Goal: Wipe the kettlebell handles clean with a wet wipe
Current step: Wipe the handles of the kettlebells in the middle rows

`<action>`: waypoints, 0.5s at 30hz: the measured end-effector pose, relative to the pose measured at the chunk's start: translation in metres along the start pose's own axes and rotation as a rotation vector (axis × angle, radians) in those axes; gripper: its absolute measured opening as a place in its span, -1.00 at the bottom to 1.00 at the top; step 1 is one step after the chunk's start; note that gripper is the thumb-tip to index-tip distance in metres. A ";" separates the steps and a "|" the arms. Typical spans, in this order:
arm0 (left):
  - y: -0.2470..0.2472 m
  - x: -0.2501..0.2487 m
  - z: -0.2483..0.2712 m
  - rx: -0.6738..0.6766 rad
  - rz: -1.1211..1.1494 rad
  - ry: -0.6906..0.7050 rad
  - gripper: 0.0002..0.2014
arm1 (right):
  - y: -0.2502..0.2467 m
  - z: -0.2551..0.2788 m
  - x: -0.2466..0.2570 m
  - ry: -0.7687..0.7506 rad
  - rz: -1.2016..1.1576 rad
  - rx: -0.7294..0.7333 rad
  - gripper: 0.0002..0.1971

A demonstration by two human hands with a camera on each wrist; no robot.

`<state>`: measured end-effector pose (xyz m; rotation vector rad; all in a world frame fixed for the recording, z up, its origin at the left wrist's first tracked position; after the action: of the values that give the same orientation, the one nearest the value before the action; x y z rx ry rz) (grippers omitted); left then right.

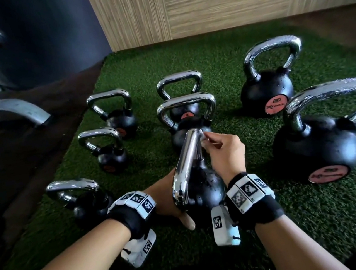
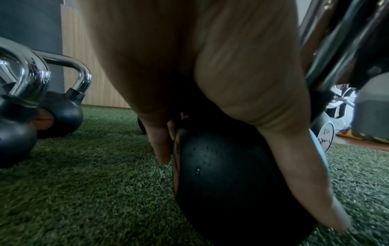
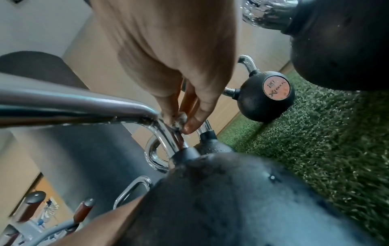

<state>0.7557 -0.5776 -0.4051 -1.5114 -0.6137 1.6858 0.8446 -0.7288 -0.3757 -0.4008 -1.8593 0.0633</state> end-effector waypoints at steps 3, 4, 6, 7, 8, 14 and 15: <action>0.002 0.010 -0.004 0.003 -0.009 -0.033 0.07 | -0.008 0.007 0.026 -0.243 -0.034 -0.056 -0.78; 0.003 0.013 -0.004 0.001 -0.020 -0.054 0.05 | -0.011 0.013 0.033 -0.296 -0.048 -0.051 -0.79; 0.002 0.014 -0.006 0.000 -0.052 -0.054 0.07 | -0.017 0.024 0.039 -0.366 -0.050 -0.022 -0.79; 0.001 0.014 -0.006 0.001 -0.056 -0.043 0.09 | -0.020 0.028 0.042 -0.382 -0.039 0.003 -0.79; 0.000 0.013 -0.007 0.006 -0.049 -0.039 0.09 | -0.022 0.028 0.043 -0.377 -0.034 0.036 -0.79; -0.005 0.008 -0.012 0.025 -0.044 -0.037 -0.12 | -0.027 0.017 0.051 -0.231 -0.031 0.179 -0.78; -0.005 0.007 -0.012 0.036 -0.044 -0.028 -0.17 | -0.030 0.023 0.053 -0.234 -0.038 0.207 -0.79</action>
<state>0.7688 -0.5706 -0.4076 -1.4419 -0.6233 1.6784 0.8023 -0.7370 -0.3275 -0.2209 -2.0657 0.2852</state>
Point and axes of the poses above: each hand's wrist, its own z-axis away from the middle knuckle, its own y-axis out of the palm, x = y × z, the point moved 6 cm from there along -z, towards the middle knuckle, and after that the axes turned 9 degrees about -x, right-handed, at the moved point
